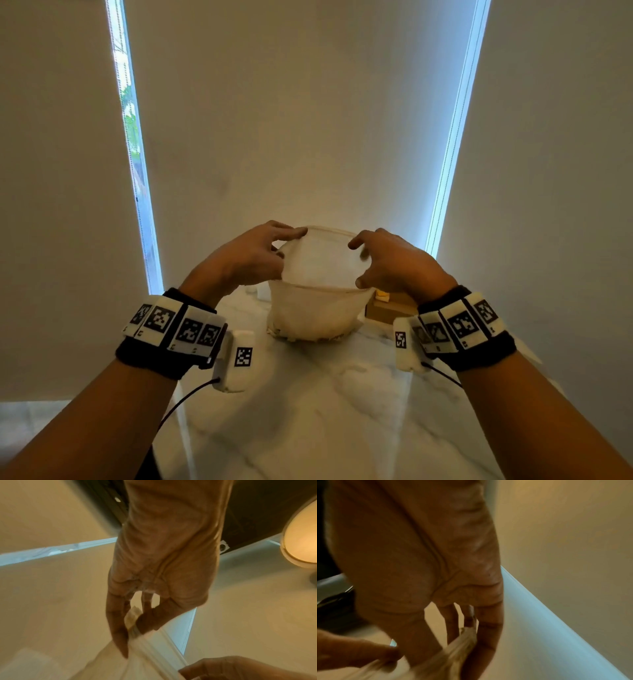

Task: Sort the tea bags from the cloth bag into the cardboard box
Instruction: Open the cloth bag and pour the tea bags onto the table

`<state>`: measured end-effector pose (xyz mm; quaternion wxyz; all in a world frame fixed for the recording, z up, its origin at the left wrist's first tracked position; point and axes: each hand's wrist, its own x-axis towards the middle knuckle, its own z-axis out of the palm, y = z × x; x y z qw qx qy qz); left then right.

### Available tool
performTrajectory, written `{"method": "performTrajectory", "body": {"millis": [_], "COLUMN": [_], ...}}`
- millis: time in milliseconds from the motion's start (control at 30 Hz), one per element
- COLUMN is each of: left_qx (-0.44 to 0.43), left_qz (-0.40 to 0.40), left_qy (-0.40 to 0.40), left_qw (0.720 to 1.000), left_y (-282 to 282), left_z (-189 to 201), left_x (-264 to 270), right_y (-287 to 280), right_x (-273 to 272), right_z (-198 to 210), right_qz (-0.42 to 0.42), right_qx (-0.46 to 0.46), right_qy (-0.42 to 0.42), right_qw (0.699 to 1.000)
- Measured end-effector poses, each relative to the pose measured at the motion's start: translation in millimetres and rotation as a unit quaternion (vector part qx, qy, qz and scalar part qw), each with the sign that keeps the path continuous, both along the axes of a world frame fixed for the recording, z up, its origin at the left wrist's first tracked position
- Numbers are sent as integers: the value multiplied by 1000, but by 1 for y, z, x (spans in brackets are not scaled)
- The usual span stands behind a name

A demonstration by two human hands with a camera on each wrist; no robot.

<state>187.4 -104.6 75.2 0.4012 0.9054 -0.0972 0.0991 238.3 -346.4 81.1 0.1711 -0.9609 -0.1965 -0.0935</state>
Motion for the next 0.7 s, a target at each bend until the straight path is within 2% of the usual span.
{"method": "performTrajectory", "body": {"millis": [100,133,167,200,267,333,367,400,433,467,500,567,600,633,667,700], "left_qx": [-189,-261,-331,-398,-541,-673,-724,-763,-786,-797,-797,-788,-788,-796,-805,-807], "left_qz": [-6,-11,-15,-19,-23,-17,-21,-35,-47,-57,-55,-43,-50,-57,-81,-92], "left_qy": [-14,-2,16,33,60,97,116,135,154,169,177,172,165,160,147,138], "left_qw": [982,965,943,917,838,733,680,631,597,577,575,590,591,582,569,567], "left_y": [-1,-2,-4,-5,-6,-6,-6,-5,-4,-2,0,6,8,11,11,11], "left_z": [-12,-18,-24,-31,-45,-60,-67,-74,-81,-88,-93,-101,-104,-108,-109,-110], "left_x": [3,4,6,8,12,16,19,20,22,24,25,29,31,32,33,33], "right_y": [-9,-12,-15,-17,-19,-19,-20,-20,-19,-19,-20,-22,-21,-19,-16,-13], "right_x": [6,8,8,9,12,20,23,26,29,30,30,30,26,23,18,18], "right_z": [-8,-12,-17,-23,-38,-56,-65,-73,-80,-85,-89,-94,-94,-94,-92,-92], "right_qz": [32,49,70,86,100,111,117,114,114,106,101,79,78,84,95,98], "right_qx": [144,221,315,420,596,705,739,763,780,792,800,811,812,806,795,774], "right_qy": [60,91,137,193,308,408,439,455,462,465,468,465,463,465,460,445], "right_qw": [987,970,936,883,735,569,497,445,406,382,362,346,347,356,385,439]}}
